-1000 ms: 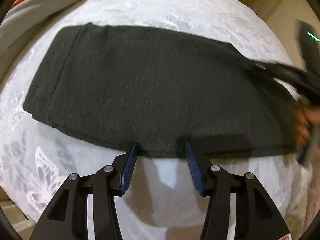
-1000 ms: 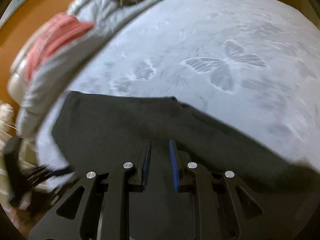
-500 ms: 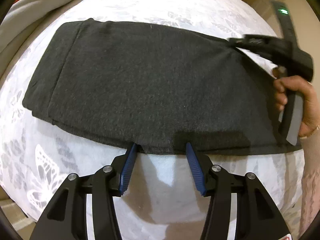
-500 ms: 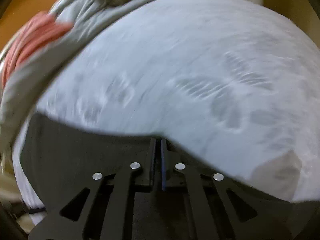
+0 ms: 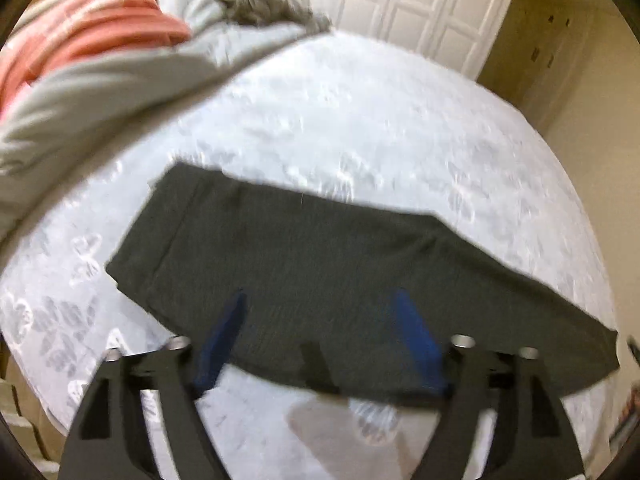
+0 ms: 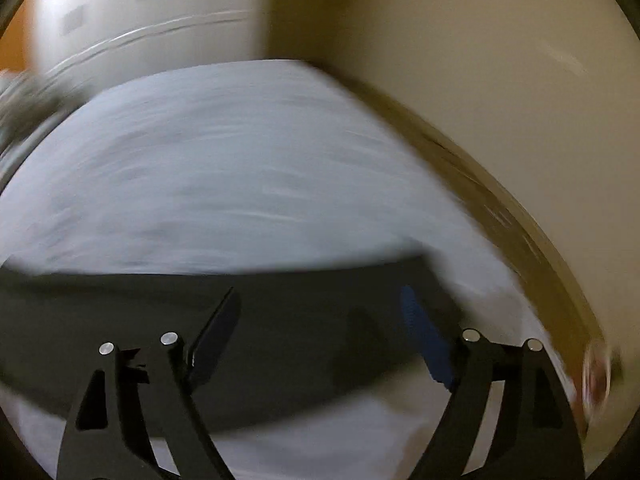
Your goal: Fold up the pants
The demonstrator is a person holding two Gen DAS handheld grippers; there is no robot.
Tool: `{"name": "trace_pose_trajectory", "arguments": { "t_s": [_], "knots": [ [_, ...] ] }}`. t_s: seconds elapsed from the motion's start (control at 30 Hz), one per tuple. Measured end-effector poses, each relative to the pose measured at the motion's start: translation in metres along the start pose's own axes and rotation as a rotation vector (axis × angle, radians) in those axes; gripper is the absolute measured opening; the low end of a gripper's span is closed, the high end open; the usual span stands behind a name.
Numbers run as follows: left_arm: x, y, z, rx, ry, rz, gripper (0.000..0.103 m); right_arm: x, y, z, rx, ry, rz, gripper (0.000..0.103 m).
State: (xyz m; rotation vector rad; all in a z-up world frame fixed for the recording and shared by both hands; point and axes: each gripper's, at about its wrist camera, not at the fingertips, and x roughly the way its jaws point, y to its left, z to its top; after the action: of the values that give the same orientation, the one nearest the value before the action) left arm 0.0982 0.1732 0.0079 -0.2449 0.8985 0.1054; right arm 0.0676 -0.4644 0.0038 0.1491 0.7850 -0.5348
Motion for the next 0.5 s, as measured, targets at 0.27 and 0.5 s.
{"name": "trace_pose_trajectory", "arguments": {
  "t_s": [0.27, 0.5],
  "knots": [
    [0.01, -0.014, -0.017, -0.15, 0.047, -0.085, 0.082, 0.063, -0.145, -0.041, 0.401, 0.164, 0.139, 0.08],
    [0.041, -0.042, -0.03, -0.06, 0.12, -0.049, 0.082, 0.087, -0.121, -0.051, 0.4, 0.157, 0.225, 0.059]
  ]
}}
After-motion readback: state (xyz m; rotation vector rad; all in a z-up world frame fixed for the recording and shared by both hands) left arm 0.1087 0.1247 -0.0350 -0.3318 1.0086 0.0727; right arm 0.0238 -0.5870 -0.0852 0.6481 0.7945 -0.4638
